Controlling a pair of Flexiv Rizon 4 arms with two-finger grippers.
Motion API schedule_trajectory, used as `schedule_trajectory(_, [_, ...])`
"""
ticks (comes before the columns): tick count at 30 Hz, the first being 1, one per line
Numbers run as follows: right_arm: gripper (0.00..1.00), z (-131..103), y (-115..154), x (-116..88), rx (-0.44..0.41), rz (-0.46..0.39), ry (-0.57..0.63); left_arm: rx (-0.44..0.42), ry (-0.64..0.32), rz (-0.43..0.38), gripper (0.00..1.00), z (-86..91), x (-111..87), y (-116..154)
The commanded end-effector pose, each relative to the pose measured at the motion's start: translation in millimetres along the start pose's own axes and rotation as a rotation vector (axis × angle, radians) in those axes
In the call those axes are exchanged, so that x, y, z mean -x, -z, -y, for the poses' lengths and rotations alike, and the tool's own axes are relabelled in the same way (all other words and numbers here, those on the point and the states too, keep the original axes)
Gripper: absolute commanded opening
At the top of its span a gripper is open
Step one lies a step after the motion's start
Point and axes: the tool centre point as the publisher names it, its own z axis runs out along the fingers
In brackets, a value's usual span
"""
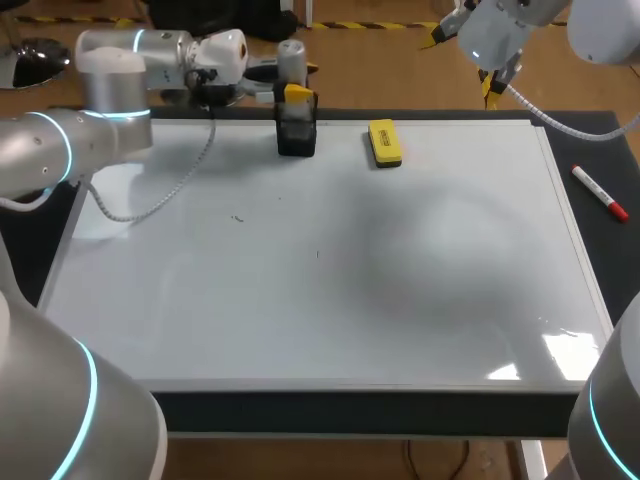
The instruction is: Pick up the inspection probe, press it on each red-marked spot on the whiteboard one by one, put down the probe, pick up the eraser, and wipe off all the red marks.
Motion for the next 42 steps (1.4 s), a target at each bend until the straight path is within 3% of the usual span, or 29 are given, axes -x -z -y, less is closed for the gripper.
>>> schedule_trajectory(1, [1.00, 0.2, 1.4, 0.6, -0.002, -0.007, 0.002, -0.001, -0.002, -0.005, 0.00, -0.2, 1.4, 1.9])
schedule_trajectory(42, [1.00, 0.2, 1.4, 0.6, -0.002, -0.007, 0.002, 0.024, -0.014, -0.020, 0.00, -10.1, -1.7, -1.4])
